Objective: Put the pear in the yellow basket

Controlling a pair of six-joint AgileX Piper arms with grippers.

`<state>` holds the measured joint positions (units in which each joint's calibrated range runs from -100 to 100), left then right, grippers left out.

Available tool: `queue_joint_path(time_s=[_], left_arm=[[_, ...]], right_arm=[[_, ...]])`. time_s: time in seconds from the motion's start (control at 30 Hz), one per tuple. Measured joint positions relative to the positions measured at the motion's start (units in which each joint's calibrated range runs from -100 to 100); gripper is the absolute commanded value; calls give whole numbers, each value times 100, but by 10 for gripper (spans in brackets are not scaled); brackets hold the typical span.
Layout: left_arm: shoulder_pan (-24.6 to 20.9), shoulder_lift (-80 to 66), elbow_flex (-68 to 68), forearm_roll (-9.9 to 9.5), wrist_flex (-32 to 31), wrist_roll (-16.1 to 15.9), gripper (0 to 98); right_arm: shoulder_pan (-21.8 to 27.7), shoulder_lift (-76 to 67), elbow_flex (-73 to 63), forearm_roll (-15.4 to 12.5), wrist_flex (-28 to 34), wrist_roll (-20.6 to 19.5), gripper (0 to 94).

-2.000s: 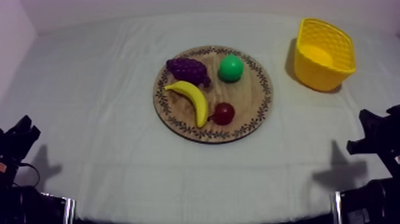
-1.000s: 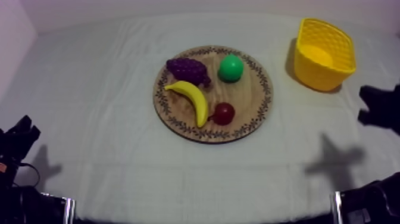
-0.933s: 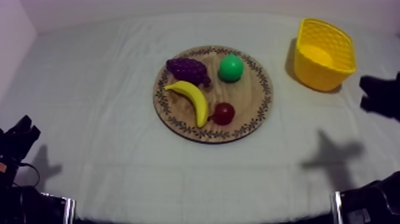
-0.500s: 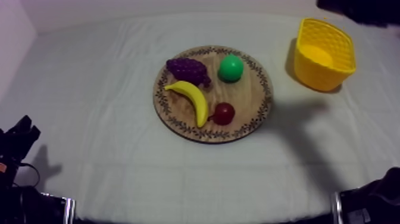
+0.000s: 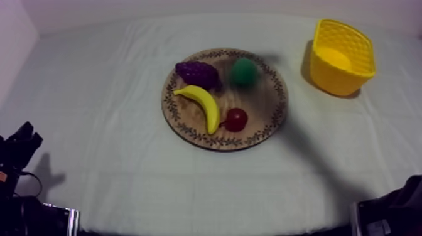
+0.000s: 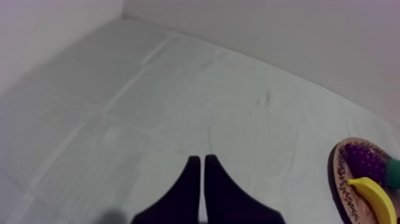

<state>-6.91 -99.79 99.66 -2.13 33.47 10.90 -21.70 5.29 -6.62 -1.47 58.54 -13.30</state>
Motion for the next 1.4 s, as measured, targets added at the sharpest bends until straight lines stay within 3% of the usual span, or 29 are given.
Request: queue_joint_path(time_s=[0.4, 0.67, 1.17, 1.23, 1.33, 1.4], left_arm=[[0, 0, 0, 0, 0, 0, 1], [0, 0, 0, 0, 0, 0, 1], [0, 0, 0, 0, 0, 3, 1], [0, 0, 0, 0, 0, 3, 1], [0, 0, 0, 0, 0, 3, 1], [0, 0, 0, 0, 0, 3, 1]], right_arm=[[-269, 1114, 1215, -35, -810, -2, 71], [-283, 1157, 1862, 147, -1087, -72, 77], [-192, 430, 2306, 466, -717, 63, 81], [-225, 451, 2362, 501, -735, 63, 198], [-271, 481, 2451, 581, -827, 13, 580], [-281, 504, 2529, 623, -937, 4, 754]])
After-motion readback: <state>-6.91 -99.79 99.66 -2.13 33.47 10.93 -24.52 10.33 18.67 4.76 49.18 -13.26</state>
